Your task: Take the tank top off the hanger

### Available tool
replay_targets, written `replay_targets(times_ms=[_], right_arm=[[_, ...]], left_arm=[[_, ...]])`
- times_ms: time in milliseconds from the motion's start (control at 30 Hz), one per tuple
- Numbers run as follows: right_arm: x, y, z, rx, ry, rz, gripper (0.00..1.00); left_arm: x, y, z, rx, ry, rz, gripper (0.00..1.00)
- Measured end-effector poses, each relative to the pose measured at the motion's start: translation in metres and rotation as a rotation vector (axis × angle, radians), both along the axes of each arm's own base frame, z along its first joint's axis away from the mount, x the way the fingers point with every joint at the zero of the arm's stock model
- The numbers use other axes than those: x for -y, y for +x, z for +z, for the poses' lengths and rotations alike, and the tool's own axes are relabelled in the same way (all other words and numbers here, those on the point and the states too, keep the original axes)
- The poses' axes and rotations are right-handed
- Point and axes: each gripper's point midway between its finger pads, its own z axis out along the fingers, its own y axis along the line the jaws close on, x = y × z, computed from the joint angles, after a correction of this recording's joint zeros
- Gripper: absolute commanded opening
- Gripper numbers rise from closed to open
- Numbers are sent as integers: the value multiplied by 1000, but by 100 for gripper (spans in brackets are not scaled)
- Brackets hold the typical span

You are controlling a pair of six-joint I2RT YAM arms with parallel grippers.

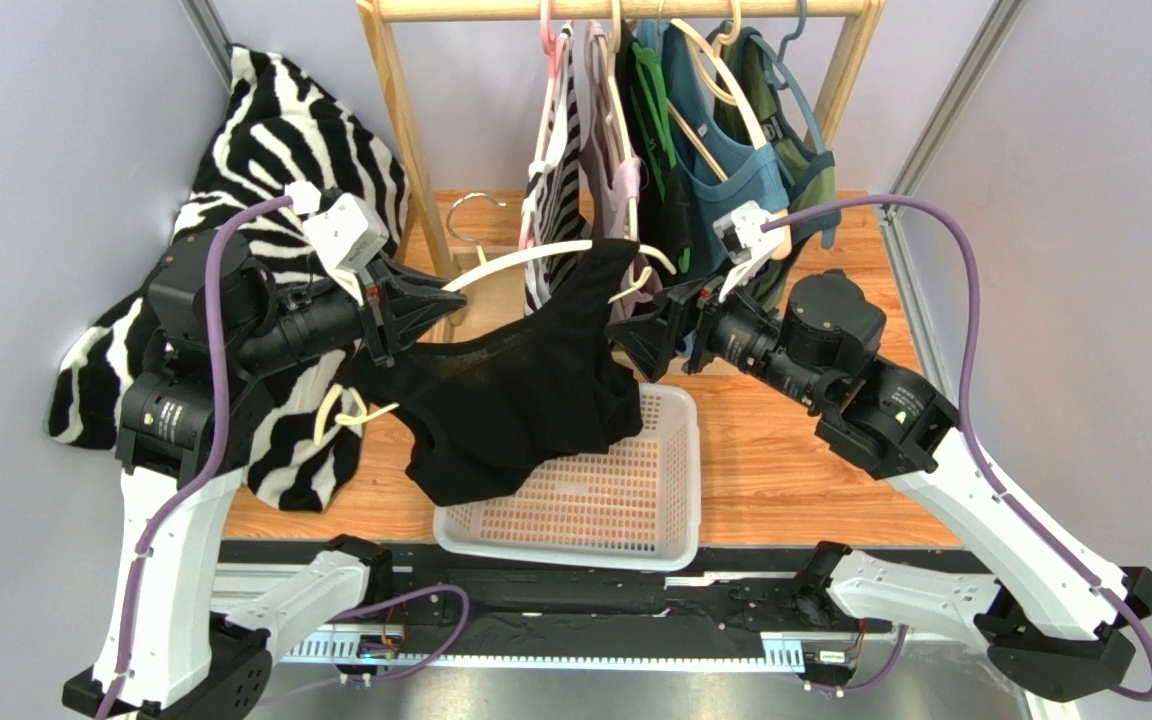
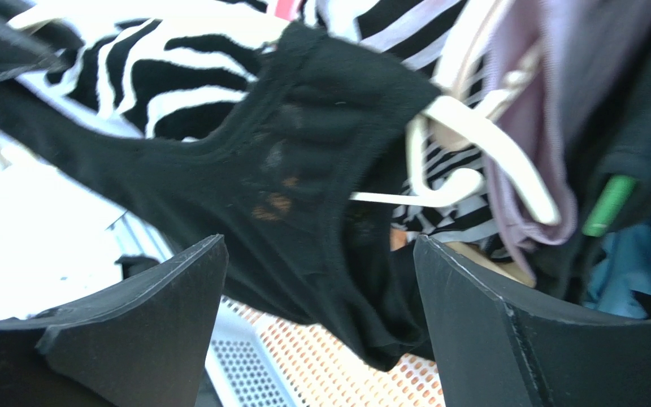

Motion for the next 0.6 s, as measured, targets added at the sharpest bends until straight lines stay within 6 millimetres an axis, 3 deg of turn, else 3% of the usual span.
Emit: replay_targets(times_ms=[200, 600], right_arm=[[1, 10, 1, 6, 6, -60, 81], [-29, 32, -14, -28, 5, -80, 66]], left_arm=[[0, -9, 0, 14, -1, -11, 0], [0, -10, -12, -14, 13, -9, 0]])
